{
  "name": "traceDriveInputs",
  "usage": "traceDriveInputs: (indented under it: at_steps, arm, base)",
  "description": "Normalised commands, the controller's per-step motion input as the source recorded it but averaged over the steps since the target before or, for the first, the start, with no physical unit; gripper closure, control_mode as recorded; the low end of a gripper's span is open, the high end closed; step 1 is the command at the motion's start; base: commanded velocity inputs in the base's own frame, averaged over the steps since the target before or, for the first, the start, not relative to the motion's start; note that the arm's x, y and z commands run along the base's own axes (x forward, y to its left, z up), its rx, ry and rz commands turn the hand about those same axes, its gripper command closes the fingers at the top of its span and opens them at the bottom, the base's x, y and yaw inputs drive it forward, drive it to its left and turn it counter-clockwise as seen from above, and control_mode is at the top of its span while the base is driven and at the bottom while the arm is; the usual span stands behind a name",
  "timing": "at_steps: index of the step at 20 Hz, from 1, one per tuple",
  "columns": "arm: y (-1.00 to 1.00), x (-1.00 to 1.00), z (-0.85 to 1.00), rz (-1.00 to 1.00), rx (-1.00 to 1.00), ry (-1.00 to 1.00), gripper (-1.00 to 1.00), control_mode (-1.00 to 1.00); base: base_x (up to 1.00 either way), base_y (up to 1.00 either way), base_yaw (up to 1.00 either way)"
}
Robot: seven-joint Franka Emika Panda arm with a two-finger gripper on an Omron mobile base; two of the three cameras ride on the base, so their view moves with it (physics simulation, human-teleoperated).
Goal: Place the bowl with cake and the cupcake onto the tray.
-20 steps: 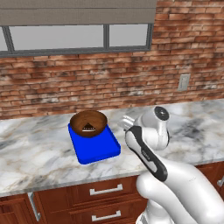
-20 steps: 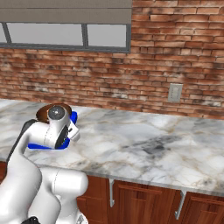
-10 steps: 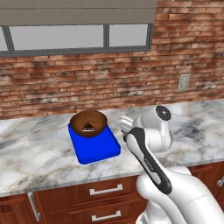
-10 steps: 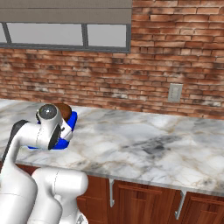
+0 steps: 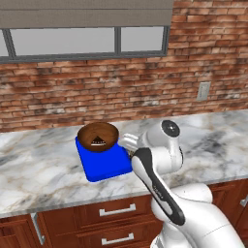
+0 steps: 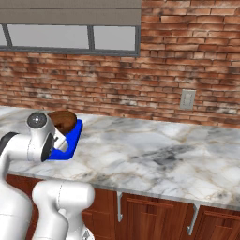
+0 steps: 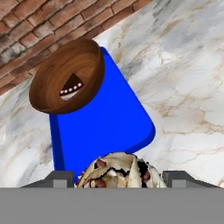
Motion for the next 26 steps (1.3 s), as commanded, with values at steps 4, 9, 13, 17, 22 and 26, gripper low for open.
traceDriveInputs:
  at_steps: [4, 9, 13, 17, 22, 26]
  arm:
    - [0.22, -0.06, 0.0, 0.05, -0.05, 0.0, 1.0, -1.0]
    - [0.05, 0.0, -0.03, 0.08, -0.03, 0.0, 1.0, -1.0]
    - [0.0, 0.0, -0.11, 0.09, -0.03, 0.0, 1.0, -1.0]
    - [0.0, 0.0, -0.12, 0.09, -0.02, 0.0, 1.0, -1.0]
    - [0.04, 0.0, -0.13, 0.06, -0.04, 0.0, 1.0, -1.0]
    - [0.03, 0.05, -0.08, 0.01, -0.01, -0.02, 1.0, -1.0]
  base:
    - [0.0, 0.0, 0.0]
    - [0.0, 0.0, 0.0]
    - [0.0, 0.0, 0.0]
    - [0.0, 0.0, 0.0]
    - [0.0, 0.0, 0.0]
    - [0.0, 0.0, 0.0]
